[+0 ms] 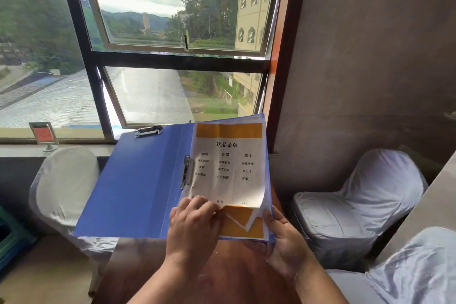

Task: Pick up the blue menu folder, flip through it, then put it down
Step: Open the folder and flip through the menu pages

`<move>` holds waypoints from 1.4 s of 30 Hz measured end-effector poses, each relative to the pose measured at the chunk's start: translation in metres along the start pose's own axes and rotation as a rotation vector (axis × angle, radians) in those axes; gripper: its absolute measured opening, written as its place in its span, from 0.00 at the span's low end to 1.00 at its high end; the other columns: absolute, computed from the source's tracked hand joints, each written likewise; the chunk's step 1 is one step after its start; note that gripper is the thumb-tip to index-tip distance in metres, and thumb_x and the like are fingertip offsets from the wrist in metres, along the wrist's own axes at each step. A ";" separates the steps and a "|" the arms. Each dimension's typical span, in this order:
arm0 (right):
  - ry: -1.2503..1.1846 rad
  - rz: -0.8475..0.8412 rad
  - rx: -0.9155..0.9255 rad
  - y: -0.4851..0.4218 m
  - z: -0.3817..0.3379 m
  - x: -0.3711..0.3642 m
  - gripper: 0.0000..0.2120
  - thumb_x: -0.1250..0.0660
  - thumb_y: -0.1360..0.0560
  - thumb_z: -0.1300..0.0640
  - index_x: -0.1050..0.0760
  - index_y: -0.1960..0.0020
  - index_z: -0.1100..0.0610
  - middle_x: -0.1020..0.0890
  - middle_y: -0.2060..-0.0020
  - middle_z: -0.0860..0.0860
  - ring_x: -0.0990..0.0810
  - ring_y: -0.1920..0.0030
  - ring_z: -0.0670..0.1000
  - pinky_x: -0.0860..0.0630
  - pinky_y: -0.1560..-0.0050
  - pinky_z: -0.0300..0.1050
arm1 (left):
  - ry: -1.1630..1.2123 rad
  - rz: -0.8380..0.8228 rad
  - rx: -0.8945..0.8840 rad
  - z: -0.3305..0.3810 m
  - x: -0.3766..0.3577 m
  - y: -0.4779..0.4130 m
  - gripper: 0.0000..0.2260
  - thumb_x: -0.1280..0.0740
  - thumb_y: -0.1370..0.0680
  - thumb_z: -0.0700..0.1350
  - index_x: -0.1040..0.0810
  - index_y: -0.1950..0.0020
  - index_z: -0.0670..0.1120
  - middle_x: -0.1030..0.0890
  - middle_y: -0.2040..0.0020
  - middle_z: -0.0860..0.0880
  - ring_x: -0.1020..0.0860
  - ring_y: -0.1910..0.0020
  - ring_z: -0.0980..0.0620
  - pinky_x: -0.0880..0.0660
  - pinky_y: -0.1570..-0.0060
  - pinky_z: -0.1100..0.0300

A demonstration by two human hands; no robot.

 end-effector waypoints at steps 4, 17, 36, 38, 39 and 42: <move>-0.025 0.041 0.018 -0.001 -0.008 0.016 0.15 0.31 0.19 0.54 0.18 0.34 0.56 0.14 0.39 0.64 0.13 0.43 0.68 0.12 0.57 0.61 | 0.322 0.092 0.272 -0.021 0.016 -0.003 0.04 0.28 0.20 0.50 0.20 0.55 0.55 0.18 0.64 0.56 0.22 0.63 0.55 0.28 0.63 0.60; 0.005 -0.026 0.079 -0.003 -0.035 0.013 0.14 0.32 0.24 0.56 0.12 0.43 0.58 0.12 0.43 0.63 0.11 0.51 0.66 0.12 0.65 0.65 | 0.578 0.128 0.805 -0.090 0.035 0.018 0.16 0.35 0.26 0.60 0.17 0.67 0.52 0.15 0.72 0.51 0.20 0.79 0.50 0.23 0.67 0.52; -0.017 -0.105 0.032 0.004 -0.020 -0.018 0.20 0.23 0.25 0.53 0.17 0.35 0.59 0.15 0.37 0.65 0.15 0.42 0.71 0.14 0.55 0.71 | -0.159 -0.021 -0.060 0.009 0.024 -0.001 0.30 0.36 0.31 0.74 0.18 0.37 0.58 0.21 0.46 0.56 0.22 0.44 0.48 0.22 0.44 0.48; -0.011 -0.130 0.015 0.007 -0.020 -0.021 0.29 0.15 0.31 0.52 0.18 0.33 0.58 0.16 0.36 0.64 0.15 0.41 0.70 0.12 0.60 0.66 | -0.150 0.002 -0.069 0.009 0.026 -0.001 0.26 0.36 0.29 0.71 0.17 0.40 0.57 0.20 0.47 0.55 0.21 0.46 0.47 0.21 0.47 0.48; -0.010 -0.148 0.007 0.007 -0.020 -0.022 0.32 0.14 0.33 0.52 0.19 0.32 0.58 0.16 0.35 0.64 0.16 0.40 0.70 0.12 0.60 0.65 | -0.144 0.021 -0.082 0.009 0.026 -0.001 0.24 0.36 0.28 0.69 0.16 0.41 0.57 0.19 0.49 0.55 0.21 0.47 0.46 0.21 0.48 0.48; -0.017 -0.185 -0.007 0.008 -0.019 -0.021 0.33 0.15 0.31 0.53 0.21 0.30 0.58 0.18 0.33 0.65 0.17 0.38 0.71 0.12 0.59 0.66 | -0.114 0.056 -0.103 0.011 0.028 -0.002 0.19 0.36 0.27 0.66 0.15 0.46 0.56 0.18 0.51 0.54 0.19 0.50 0.43 0.21 0.52 0.47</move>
Point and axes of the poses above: each hand's wrist, its own y-axis away from the middle knuckle, its own x-axis out of the back of the hand, z = x × y, the point moved 4 cm from there along -y, towards the middle knuckle
